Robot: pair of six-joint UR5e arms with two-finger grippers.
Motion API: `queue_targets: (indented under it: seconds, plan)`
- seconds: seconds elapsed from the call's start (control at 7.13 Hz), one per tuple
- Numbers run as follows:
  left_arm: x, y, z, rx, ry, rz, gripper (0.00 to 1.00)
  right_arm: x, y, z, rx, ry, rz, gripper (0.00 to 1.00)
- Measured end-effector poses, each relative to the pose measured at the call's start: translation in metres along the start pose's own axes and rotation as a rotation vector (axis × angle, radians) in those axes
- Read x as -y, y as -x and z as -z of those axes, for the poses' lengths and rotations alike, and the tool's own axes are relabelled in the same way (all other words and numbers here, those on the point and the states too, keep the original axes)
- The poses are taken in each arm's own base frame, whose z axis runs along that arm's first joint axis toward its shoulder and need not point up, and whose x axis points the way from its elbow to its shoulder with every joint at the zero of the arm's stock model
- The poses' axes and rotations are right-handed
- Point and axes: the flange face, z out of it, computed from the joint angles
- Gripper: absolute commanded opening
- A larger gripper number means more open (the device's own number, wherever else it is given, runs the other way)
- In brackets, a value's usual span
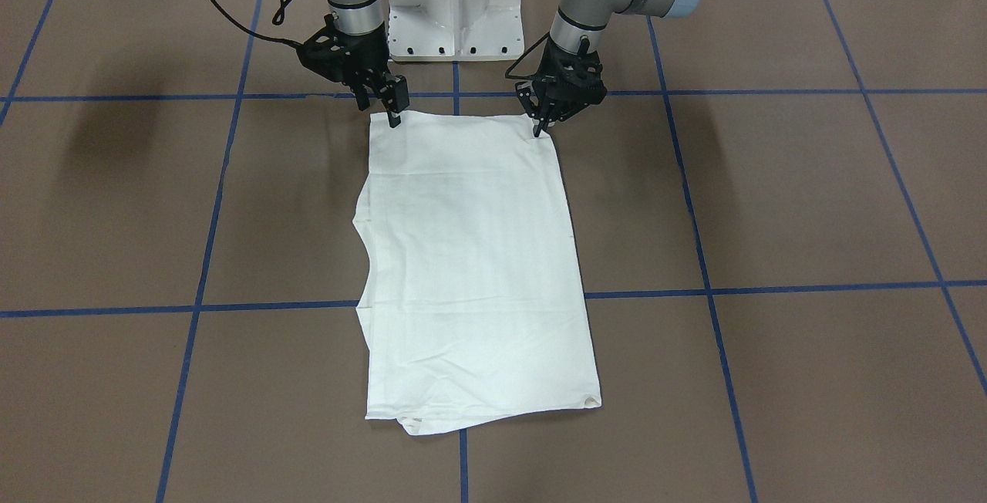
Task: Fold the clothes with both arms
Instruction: 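Lower both grippers onto the shirt edge nearest the robot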
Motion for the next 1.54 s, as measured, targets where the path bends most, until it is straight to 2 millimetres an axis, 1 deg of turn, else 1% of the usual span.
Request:
queue_targets:
  seconds: [0.56, 0.7, 0.84, 0.98, 1.12, 1.26, 1.54]
  plan:
    - [0.002, 0.001, 0.003, -0.002, -0.007, 0.001, 0.00, -0.021, 0.020, -0.006, -0.007, -0.009, -0.029, 0.81]
    - [0.002, 0.002, 0.003, -0.002, -0.008, 0.001, 0.00, -0.023, 0.025, -0.007, -0.004, -0.012, -0.031, 0.80]
    - [0.002, 0.002, 0.003, -0.002, -0.008, 0.002, 0.00, -0.024, 0.030, -0.010, -0.003, -0.018, -0.033, 0.76]
    - [0.002, 0.002, 0.003, -0.001, -0.008, 0.002, 0.00, -0.024, 0.035, -0.012, -0.003, -0.023, -0.035, 0.67]
    - [0.002, 0.002, 0.003, -0.001, -0.008, 0.002, 0.00, -0.024, 0.038, -0.013, -0.001, -0.026, -0.038, 0.33]
    - [0.002, 0.002, 0.003, -0.001, -0.008, 0.002, 0.00, -0.022, 0.041, -0.013, 0.005, -0.030, -0.048, 0.00]
    - [0.002, 0.002, 0.003, -0.002, -0.008, 0.002, 0.00, -0.020, 0.048, -0.010, 0.020, -0.037, -0.090, 0.00]
